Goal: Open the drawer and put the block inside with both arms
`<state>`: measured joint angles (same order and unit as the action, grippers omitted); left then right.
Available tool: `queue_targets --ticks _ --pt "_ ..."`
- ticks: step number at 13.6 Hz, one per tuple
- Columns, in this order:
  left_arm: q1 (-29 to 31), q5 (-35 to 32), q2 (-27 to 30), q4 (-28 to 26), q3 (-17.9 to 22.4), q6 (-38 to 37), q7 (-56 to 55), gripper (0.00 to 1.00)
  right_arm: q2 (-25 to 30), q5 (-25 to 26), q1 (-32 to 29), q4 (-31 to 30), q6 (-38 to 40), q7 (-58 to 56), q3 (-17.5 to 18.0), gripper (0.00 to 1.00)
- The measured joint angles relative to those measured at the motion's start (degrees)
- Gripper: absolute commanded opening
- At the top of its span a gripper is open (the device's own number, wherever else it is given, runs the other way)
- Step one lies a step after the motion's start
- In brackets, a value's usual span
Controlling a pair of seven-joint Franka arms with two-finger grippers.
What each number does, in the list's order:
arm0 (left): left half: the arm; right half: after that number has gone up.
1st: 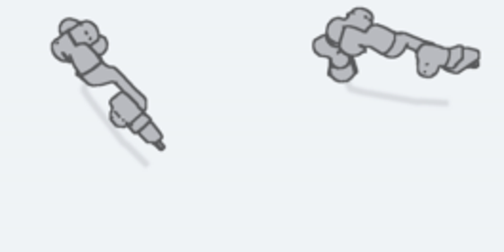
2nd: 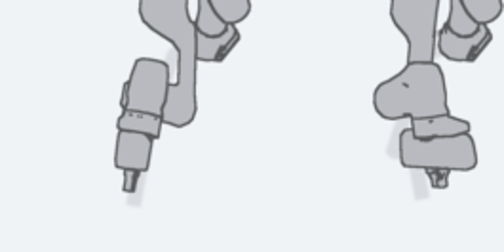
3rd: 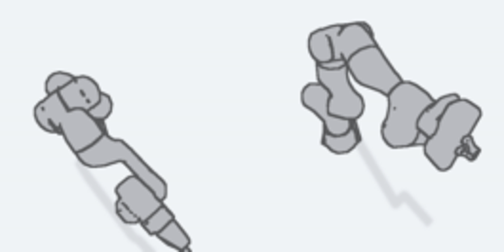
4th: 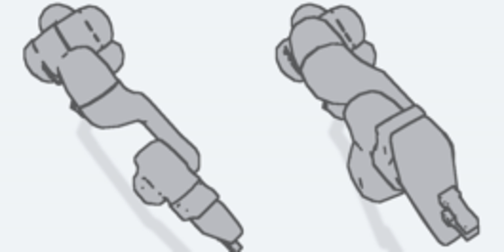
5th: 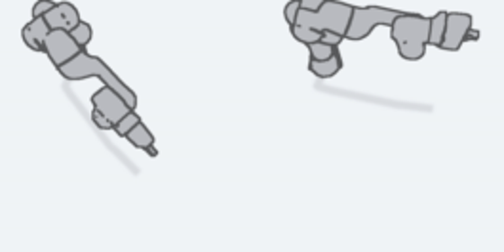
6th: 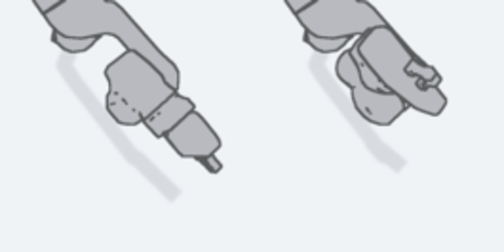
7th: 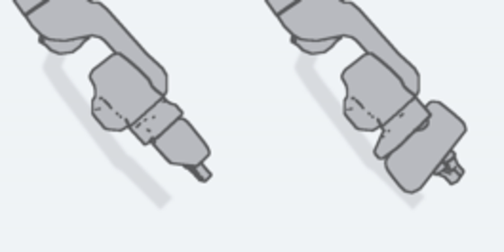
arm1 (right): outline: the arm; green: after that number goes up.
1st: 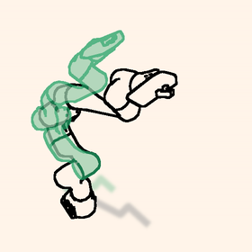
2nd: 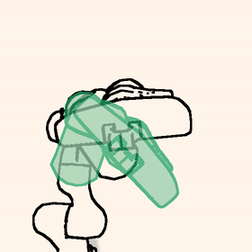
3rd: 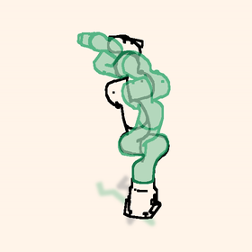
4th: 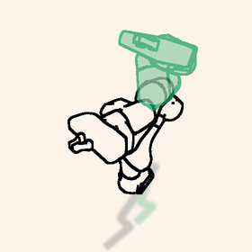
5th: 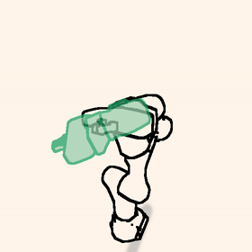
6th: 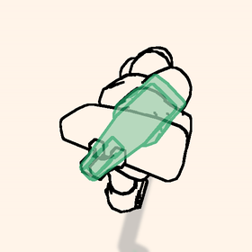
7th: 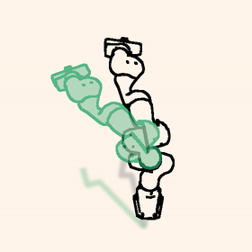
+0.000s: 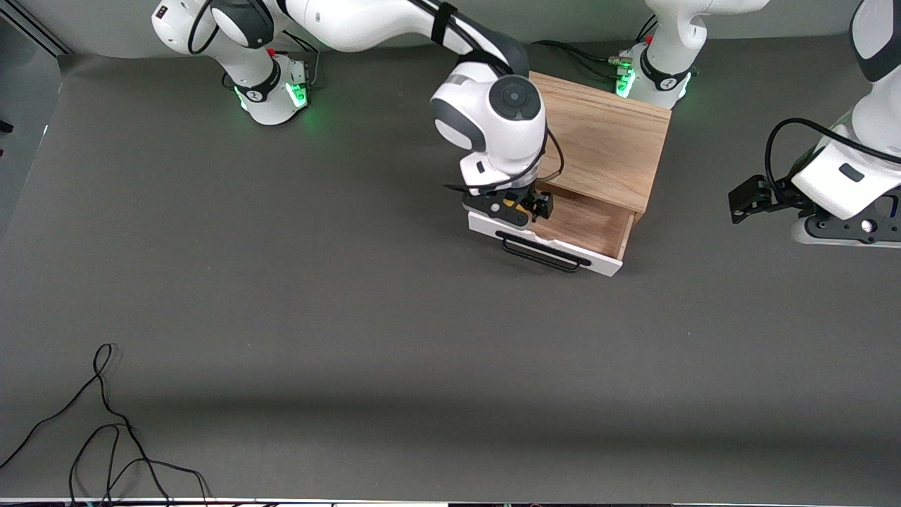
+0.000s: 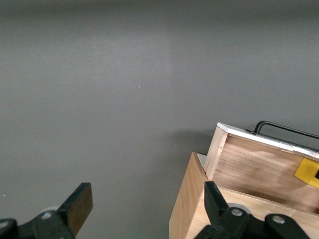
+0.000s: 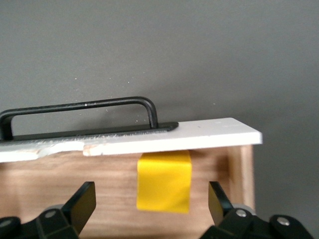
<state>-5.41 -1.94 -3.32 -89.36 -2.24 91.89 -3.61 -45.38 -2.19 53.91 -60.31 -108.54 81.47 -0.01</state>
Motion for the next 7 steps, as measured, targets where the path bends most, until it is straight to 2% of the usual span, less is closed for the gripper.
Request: queue_targets --ticks 4,7 --pt "0.0 0.0 0.0 0.0 0.0 0.0 0.0 1.0 6.62 -1.91 -1.09 2.51 9.6 0.16 -0.62 1.0" --pt "0.0 0.0 0.0 0.0 0.01 -0.01 0.0 1.0 12.49 -1.92 -4.93 2.69 16.02 -0.95 -1.01 1.0"
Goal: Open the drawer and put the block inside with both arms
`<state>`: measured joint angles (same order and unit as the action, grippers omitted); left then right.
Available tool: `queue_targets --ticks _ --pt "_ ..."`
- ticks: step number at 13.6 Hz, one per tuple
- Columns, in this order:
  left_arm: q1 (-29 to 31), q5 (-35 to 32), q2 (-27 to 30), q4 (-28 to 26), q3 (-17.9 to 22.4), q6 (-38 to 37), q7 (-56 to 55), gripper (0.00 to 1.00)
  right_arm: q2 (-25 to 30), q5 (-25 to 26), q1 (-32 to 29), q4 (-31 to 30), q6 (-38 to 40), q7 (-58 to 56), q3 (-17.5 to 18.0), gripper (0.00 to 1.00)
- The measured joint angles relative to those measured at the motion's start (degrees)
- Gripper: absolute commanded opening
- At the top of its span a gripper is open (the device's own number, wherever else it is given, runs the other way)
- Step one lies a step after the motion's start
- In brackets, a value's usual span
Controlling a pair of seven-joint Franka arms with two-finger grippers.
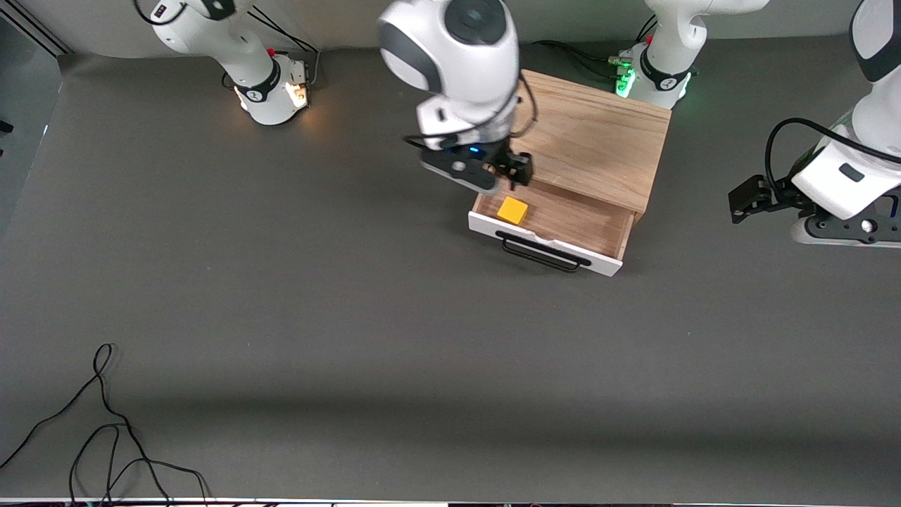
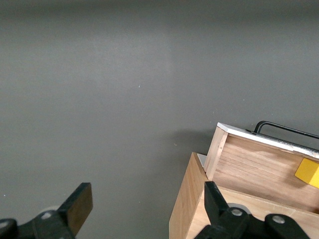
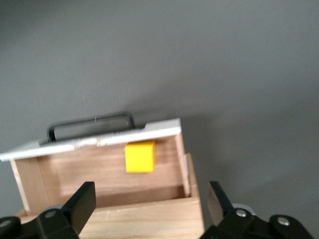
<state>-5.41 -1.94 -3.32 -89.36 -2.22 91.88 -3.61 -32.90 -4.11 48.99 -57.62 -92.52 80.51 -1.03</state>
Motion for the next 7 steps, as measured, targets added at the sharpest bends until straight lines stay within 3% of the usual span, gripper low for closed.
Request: queue_targets --ticks 3,7 --pt "0.0 0.0 0.0 0.0 0.04 -0.03 0.0 1.0 6.43 -0.01 -6.34 -2.4 4.11 -8.68 -0.07 1.0" --pt "0.0 0.0 0.0 0.0 0.08 -0.03 0.0 1.0 16.84 -0.01 -16.57 -12.78 4.97 -25.55 -0.07 1.0"
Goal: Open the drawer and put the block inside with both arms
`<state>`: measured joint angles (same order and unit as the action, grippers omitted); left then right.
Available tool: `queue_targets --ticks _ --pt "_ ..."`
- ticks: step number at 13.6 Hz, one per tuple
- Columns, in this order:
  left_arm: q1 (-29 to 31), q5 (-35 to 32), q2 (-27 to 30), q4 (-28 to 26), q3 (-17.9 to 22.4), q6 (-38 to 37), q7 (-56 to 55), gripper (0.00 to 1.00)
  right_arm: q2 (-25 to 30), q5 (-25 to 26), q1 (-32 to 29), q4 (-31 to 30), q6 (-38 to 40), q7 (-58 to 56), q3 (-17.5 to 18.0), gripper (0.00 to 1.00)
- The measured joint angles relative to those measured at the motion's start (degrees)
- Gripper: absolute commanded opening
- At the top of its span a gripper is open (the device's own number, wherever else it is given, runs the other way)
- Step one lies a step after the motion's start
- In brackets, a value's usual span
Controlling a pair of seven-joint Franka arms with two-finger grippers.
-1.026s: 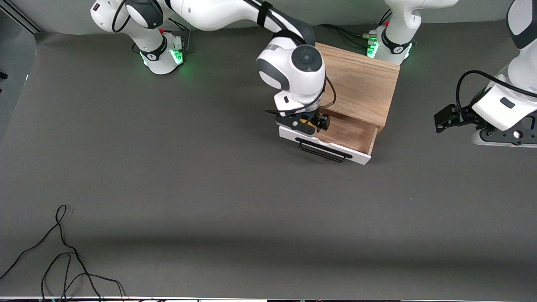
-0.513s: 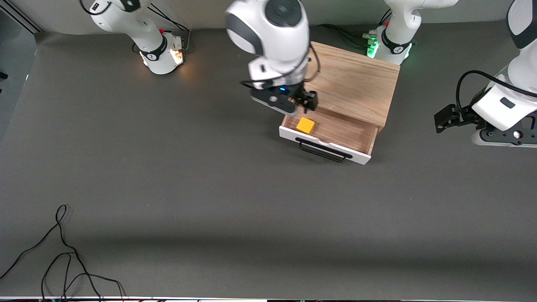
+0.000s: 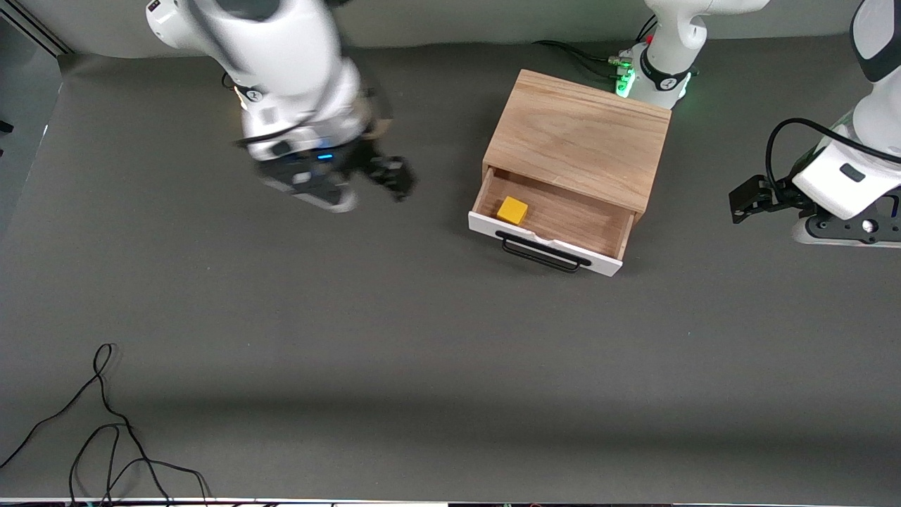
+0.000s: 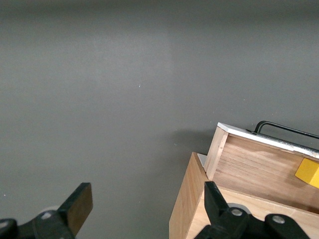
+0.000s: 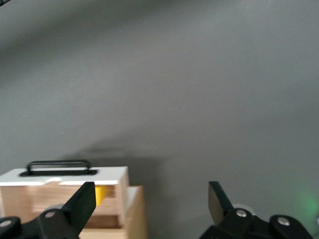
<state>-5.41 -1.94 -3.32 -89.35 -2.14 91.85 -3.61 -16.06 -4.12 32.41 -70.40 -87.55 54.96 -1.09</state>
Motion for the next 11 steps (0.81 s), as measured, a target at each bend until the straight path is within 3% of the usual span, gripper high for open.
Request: queue_targets --ticks 5,11 --pt "0.0 0.0 0.0 0.0 0.01 0.0 0.0 1.0 10.62 0.07 -14.32 -11.83 0.04 -24.55 0.04 1.0" --pt "0.02 0.0 0.0 0.0 0.23 0.0 0.02 1.0 12.76 2.79 -27.41 -15.91 -0.09 -46.94 -0.05 1.0"
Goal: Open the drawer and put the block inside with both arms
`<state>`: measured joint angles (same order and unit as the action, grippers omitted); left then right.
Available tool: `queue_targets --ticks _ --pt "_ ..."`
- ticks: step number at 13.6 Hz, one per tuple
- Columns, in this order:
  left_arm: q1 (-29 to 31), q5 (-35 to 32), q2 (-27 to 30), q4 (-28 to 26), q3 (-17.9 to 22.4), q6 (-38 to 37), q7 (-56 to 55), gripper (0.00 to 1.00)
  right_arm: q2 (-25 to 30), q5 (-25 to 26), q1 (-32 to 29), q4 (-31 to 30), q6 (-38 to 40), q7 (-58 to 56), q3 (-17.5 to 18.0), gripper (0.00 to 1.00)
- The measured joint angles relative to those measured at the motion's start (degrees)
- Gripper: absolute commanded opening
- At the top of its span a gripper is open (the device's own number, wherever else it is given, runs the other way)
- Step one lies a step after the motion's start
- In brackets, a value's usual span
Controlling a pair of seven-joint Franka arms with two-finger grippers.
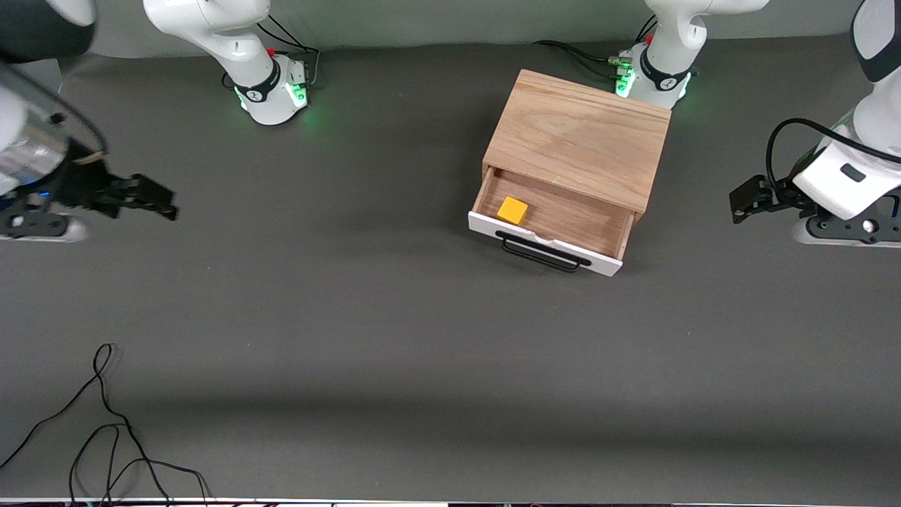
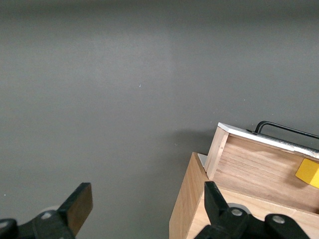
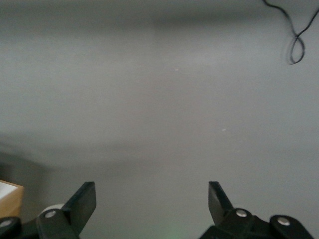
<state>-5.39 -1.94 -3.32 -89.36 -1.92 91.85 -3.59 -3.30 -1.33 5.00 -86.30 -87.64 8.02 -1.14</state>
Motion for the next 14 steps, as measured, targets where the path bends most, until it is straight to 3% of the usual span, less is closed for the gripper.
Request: queue_targets --ticks 3,7,14 --pt "0.02 0.0 0.0 0.0 0.63 0.0 0.16 1.0 0.01 0.03 -4.97 -0.02 0.0 -6.83 -0.19 1.0" --pt "0.02 0.0 -0.01 0.0 0.64 0.0 0.19 1.0 0.01 0.05 -5.61 -0.14 0.05 -9.5 -2.37 1.0" --pt "0.02 0.0 -0.01 0.0 0.65 0.0 0.28 1.0 0.0 0.08 -7.29 -0.6 0.05 -9.66 -2.69 1.0"
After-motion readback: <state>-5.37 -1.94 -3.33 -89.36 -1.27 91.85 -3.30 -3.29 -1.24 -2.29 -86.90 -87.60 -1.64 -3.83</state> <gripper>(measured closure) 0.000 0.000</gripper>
